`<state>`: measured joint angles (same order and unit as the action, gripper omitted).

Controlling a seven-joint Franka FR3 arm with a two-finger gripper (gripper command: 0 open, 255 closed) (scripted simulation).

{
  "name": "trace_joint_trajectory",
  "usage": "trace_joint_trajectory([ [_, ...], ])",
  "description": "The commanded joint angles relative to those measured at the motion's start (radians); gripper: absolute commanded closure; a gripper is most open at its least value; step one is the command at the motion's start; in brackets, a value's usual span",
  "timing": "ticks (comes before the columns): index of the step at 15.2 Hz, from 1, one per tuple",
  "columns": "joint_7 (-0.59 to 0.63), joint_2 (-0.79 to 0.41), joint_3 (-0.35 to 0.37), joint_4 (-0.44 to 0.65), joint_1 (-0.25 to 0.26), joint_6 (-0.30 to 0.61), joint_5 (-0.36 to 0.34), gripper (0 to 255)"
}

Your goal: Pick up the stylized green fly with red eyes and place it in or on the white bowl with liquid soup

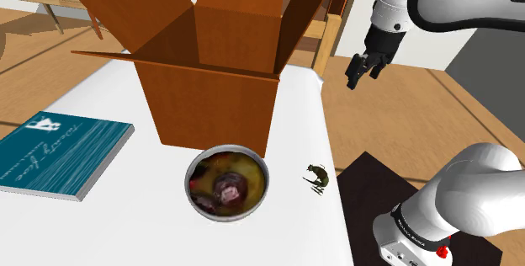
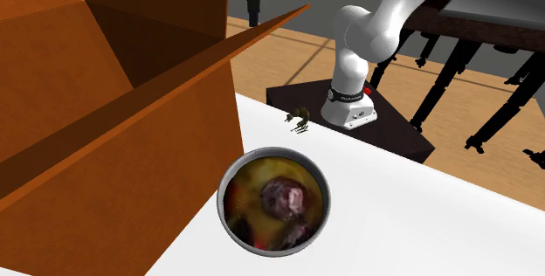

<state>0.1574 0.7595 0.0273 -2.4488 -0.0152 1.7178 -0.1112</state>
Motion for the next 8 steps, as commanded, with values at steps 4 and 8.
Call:
trace_joint_trajectory([
  [4, 0.057, 0.033, 0.049, -0.067, 0.029, 0.022, 0.042, 0],
  [8, 0.136, 0.064, 0.120, -0.144, 0.075, 0.055, 0.107, 0],
])
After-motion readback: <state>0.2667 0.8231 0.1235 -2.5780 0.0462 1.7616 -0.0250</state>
